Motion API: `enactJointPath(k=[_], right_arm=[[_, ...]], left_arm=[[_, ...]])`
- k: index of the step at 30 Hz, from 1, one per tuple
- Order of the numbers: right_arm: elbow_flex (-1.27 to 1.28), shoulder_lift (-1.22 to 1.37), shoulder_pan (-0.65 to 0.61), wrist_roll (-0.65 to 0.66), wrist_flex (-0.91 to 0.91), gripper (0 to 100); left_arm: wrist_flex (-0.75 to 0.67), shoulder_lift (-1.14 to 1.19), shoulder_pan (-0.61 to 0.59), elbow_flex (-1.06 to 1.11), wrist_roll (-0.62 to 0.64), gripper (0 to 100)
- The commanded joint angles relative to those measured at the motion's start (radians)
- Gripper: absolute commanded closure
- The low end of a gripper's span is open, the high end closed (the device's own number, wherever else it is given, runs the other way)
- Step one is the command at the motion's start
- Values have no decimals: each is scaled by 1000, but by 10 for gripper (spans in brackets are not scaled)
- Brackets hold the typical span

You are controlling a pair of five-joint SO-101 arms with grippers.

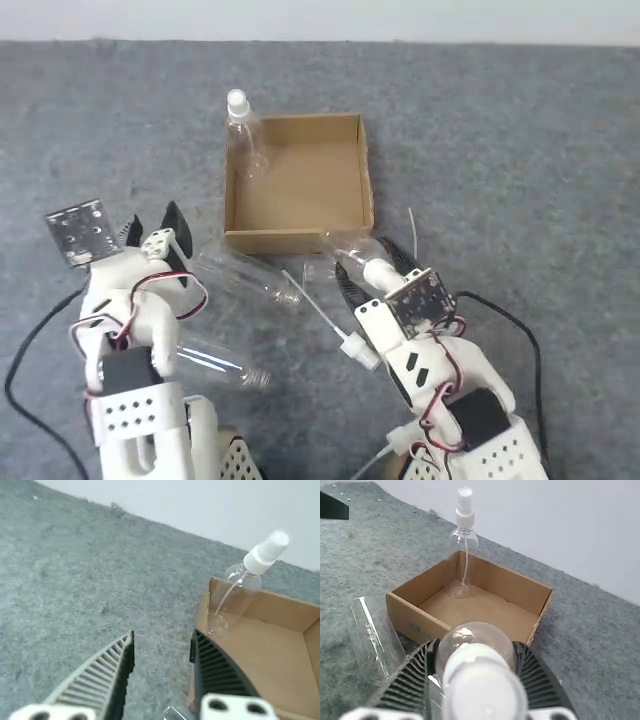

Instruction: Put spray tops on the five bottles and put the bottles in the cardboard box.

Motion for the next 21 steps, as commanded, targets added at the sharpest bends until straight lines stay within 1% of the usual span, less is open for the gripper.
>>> enactJointPath(k=[1, 4, 7, 21], right_arm=[[-160, -4, 7, 21, 44, 992], [-196, 35, 5, 61, 39, 992], [-253, 142, 5, 95, 35, 992], [-761, 849, 4, 87, 35, 992]], left_arm=[[-54, -14, -54, -7, 14, 827], [-54, -14, -106, -8, 72, 827], [-83, -14, -143, -1, 86, 827], [-94, -14, -149, 2, 86, 827]])
